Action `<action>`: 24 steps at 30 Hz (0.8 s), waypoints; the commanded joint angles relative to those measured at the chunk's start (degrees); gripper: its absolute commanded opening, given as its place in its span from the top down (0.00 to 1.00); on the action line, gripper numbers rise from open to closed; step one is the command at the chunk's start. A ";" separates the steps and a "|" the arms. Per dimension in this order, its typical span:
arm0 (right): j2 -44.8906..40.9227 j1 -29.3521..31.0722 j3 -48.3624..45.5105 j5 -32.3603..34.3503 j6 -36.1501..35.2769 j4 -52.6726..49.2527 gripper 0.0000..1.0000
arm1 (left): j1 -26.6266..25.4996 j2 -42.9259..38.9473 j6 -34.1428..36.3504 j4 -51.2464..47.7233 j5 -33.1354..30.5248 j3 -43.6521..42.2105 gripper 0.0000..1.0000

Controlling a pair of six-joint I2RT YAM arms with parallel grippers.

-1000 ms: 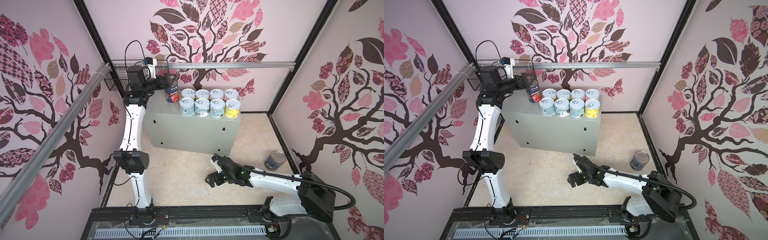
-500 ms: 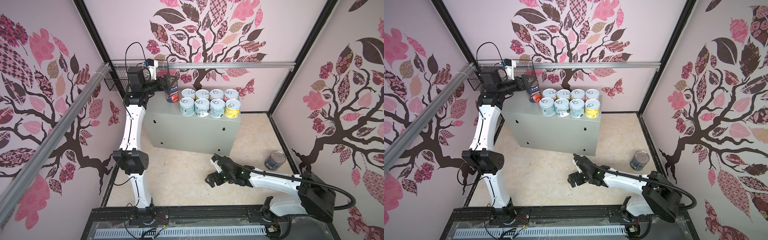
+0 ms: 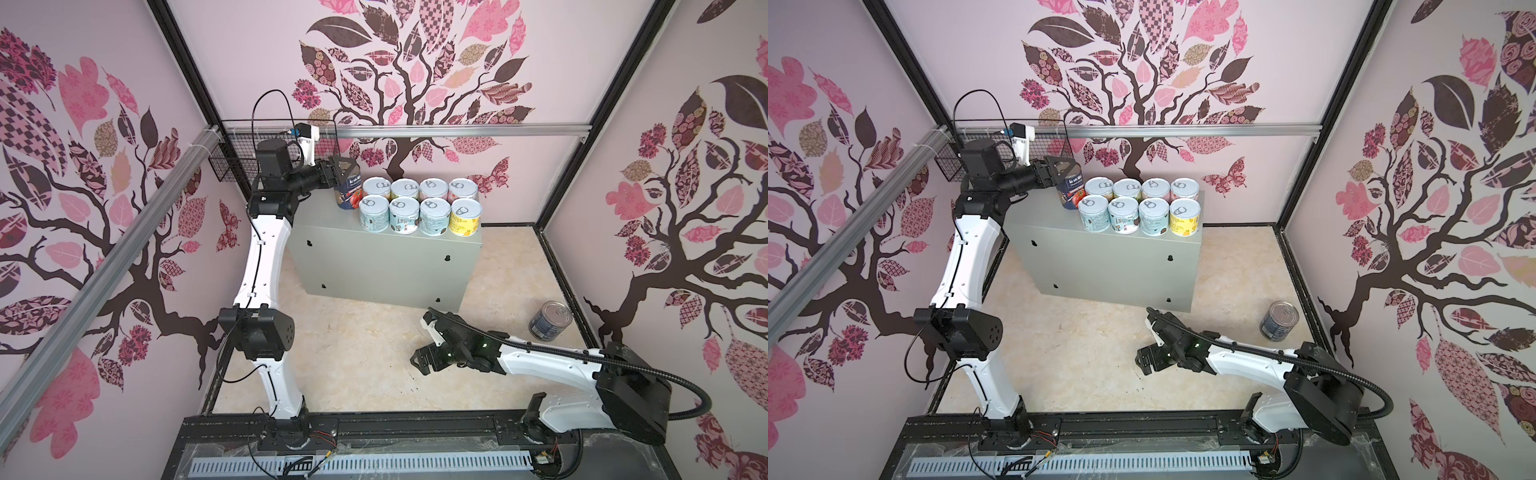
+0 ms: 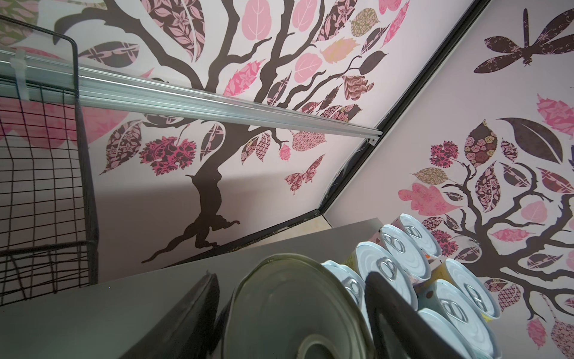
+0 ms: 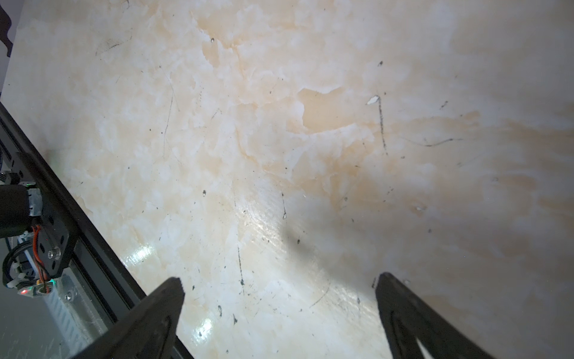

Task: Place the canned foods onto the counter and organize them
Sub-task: 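Lower the dark can onto the cabinet top and open the left gripper, then withdraw the left gripper downward while the right gripper moves over the navy can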

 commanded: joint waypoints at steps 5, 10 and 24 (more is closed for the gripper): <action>-0.99 0.24 0.21 1.00 -1.02 -1.30 0.00 | -0.74 -3.09 1.43 1.31 0.17 -2.00 0.24; -1.53 0.27 0.62 1.17 -1.02 -1.89 0.00 | -0.69 -4.43 2.36 0.20 -2.83 -2.12 0.16; -9.66 0.09 2.35 8.99 2.12 -7.87 0.00 | 0.53 -18.98 3.91 -0.40 -15.19 -14.26 0.02</action>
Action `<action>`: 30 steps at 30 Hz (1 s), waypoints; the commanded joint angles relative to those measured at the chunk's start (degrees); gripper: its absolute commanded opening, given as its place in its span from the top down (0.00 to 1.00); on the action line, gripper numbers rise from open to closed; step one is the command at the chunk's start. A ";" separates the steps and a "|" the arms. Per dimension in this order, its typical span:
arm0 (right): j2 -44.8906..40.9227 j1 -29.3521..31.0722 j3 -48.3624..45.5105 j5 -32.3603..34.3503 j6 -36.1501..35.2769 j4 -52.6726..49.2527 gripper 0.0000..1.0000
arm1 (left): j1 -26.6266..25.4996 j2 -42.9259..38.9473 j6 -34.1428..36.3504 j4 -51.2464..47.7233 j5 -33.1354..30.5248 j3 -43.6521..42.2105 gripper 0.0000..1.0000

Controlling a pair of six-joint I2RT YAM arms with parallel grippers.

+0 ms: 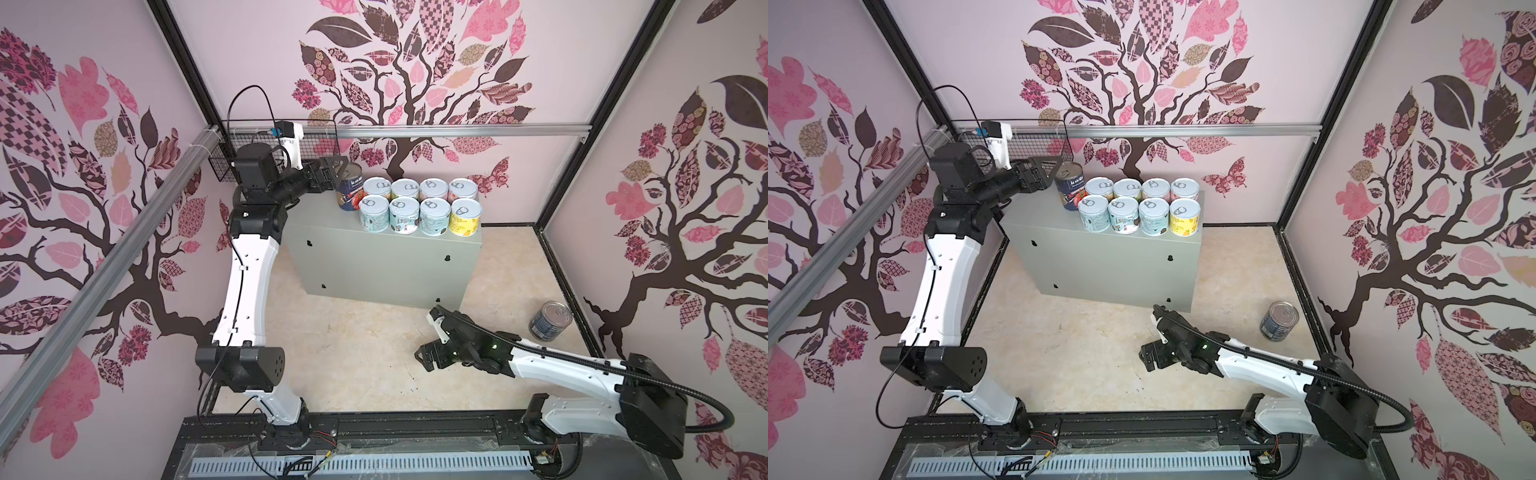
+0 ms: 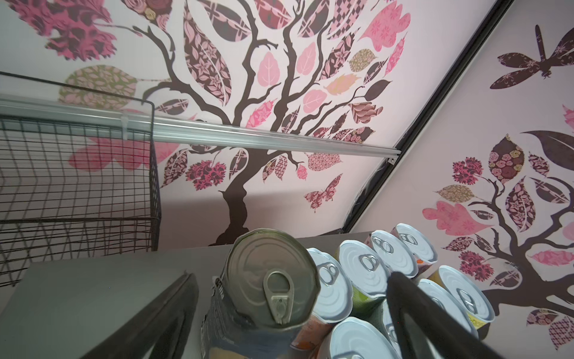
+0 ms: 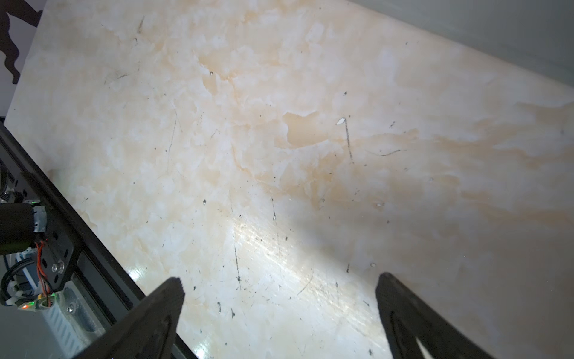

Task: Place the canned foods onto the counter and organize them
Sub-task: 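Withdraw the left gripper downward while the right gripper moves over the navy can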

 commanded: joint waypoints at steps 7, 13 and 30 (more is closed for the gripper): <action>-8.00 -1.08 3.66 8.84 2.20 -9.99 0.00 | 0.37 -14.37 -0.61 -2.30 -9.25 -15.31 0.02; -14.55 -9.80 3.04 5.03 3.46 -13.58 0.00 | -0.63 -24.10 -0.66 -9.58 -13.75 -22.34 0.02; -24.38 -12.53 9.00 21.83 7.66 -29.55 0.00 | -28.74 -43.44 3.13 -15.85 -23.80 -50.30 0.02</action>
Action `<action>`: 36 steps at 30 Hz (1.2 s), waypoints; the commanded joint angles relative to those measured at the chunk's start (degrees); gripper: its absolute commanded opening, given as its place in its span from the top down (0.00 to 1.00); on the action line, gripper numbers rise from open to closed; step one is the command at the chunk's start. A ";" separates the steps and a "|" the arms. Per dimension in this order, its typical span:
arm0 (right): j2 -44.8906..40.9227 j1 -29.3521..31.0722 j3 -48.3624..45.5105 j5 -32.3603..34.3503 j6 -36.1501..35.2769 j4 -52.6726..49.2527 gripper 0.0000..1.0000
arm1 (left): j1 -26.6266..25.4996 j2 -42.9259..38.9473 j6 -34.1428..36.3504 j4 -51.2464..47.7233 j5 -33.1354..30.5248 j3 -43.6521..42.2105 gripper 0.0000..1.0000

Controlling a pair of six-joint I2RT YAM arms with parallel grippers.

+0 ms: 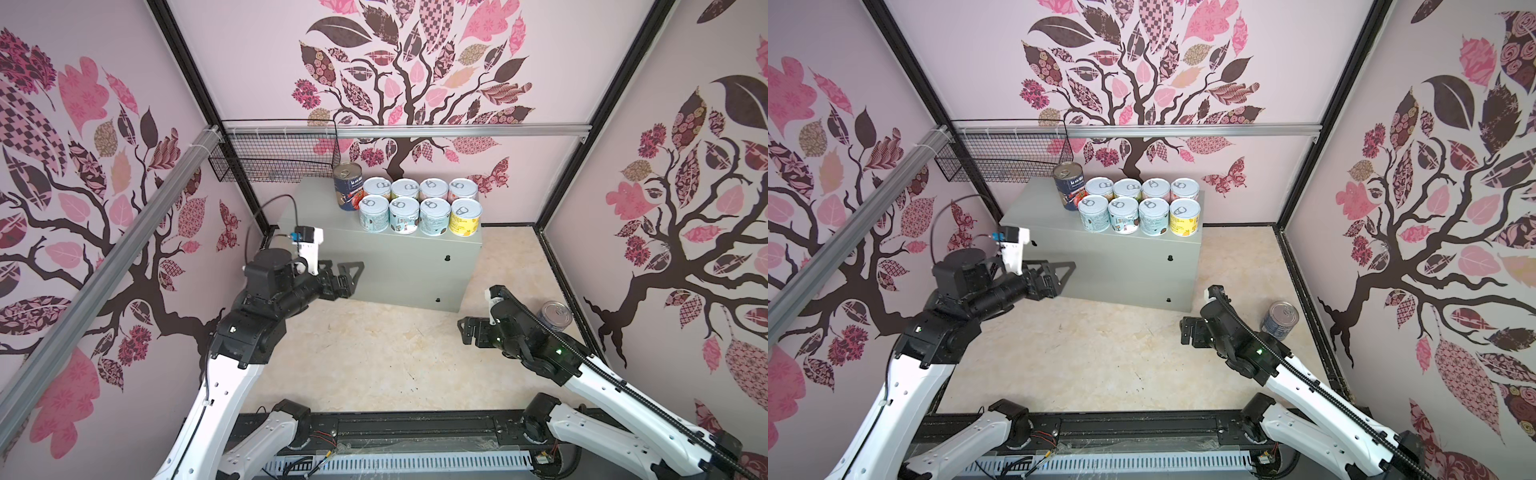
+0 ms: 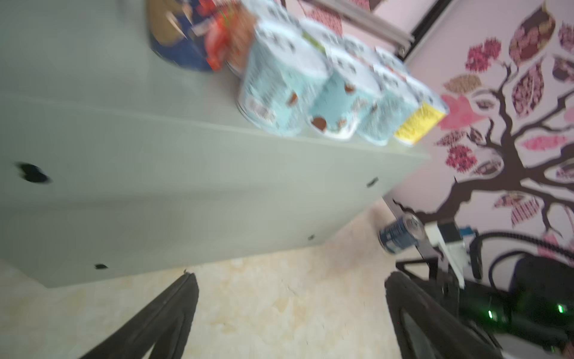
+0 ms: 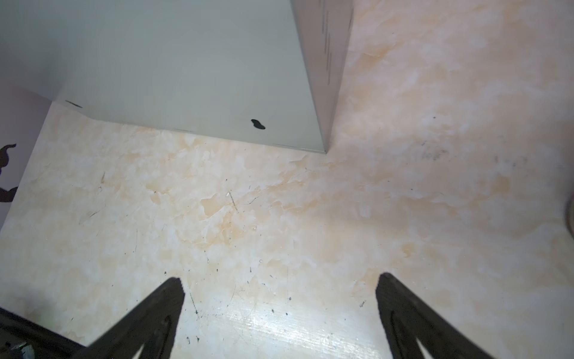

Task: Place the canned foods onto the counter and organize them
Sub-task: 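Withdraw the left gripper downward while the right gripper moves over the navy can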

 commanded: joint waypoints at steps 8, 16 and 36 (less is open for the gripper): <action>-0.54 -9.18 5.33 10.44 1.60 -7.28 0.00 | -16.90 -7.85 -0.97 3.75 -10.86 -16.27 0.02; 2.45 -25.33 5.27 7.02 -1.27 -4.87 0.00 | -17.55 -9.28 -2.82 7.04 -4.63 -24.31 0.02; 13.26 -44.74 5.80 11.95 -2.98 -1.52 0.00 | -23.76 -6.25 3.70 -1.11 -2.04 -23.89 0.02</action>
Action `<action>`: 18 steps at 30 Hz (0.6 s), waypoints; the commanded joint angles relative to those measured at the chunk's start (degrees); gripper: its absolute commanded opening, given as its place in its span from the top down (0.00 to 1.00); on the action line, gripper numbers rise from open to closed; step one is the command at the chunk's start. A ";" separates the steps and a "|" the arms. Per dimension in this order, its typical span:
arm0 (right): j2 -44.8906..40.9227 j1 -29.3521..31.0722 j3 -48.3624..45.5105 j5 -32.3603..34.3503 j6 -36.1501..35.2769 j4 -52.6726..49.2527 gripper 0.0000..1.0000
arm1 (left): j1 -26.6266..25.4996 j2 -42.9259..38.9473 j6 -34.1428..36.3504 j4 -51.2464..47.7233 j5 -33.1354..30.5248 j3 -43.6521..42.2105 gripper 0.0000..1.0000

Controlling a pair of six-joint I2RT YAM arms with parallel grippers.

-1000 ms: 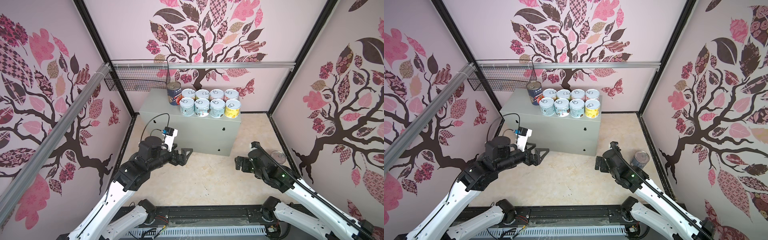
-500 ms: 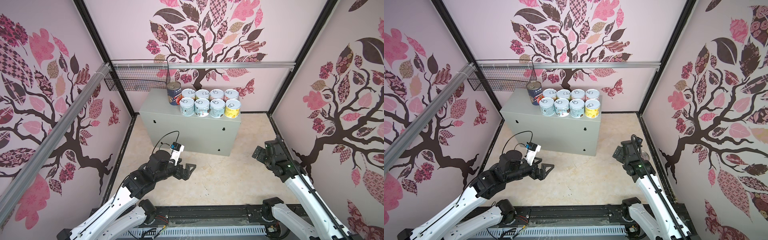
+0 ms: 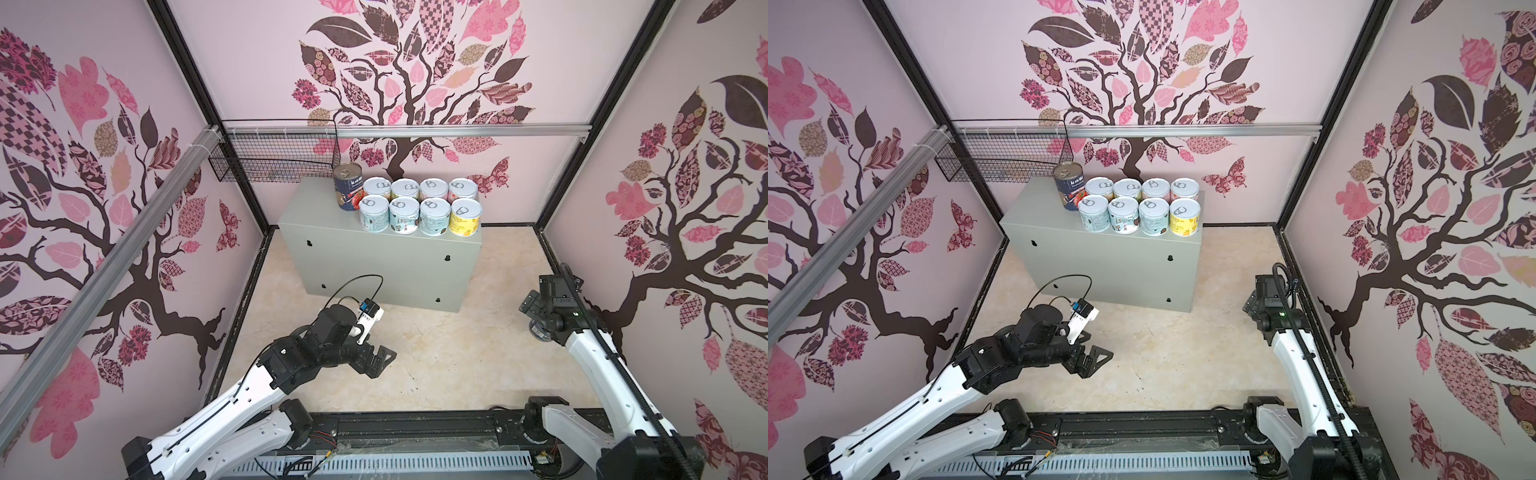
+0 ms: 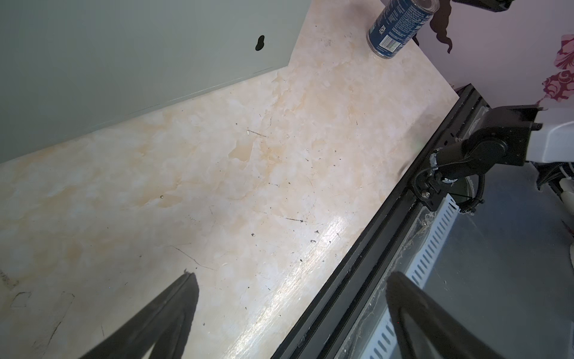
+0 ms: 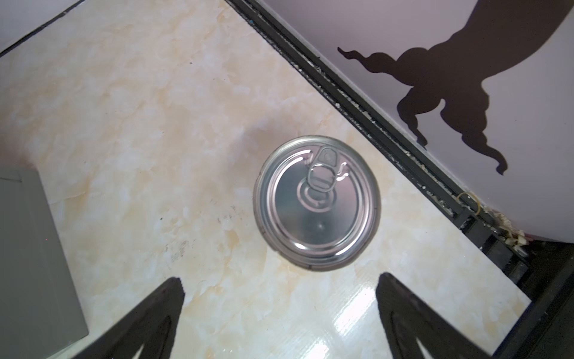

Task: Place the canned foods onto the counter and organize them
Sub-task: 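Withdraw the left gripper downward while the right gripper moves over the navy can, then lower the open right gripper around the navy blue can and close it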

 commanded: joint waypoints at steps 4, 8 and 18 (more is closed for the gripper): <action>3.41 -4.66 2.48 0.85 -0.75 1.74 0.00 | -0.11 -2.87 0.71 2.43 -1.62 -2.00 0.02; 5.96 -5.10 2.95 -0.08 -2.51 3.55 0.00 | -2.35 -2.63 0.62 1.45 -2.88 -1.77 0.02; 11.50 -7.85 1.98 -1.14 -1.60 8.31 0.00 | -6.72 -1.70 1.20 0.53 -4.22 -1.92 0.02</action>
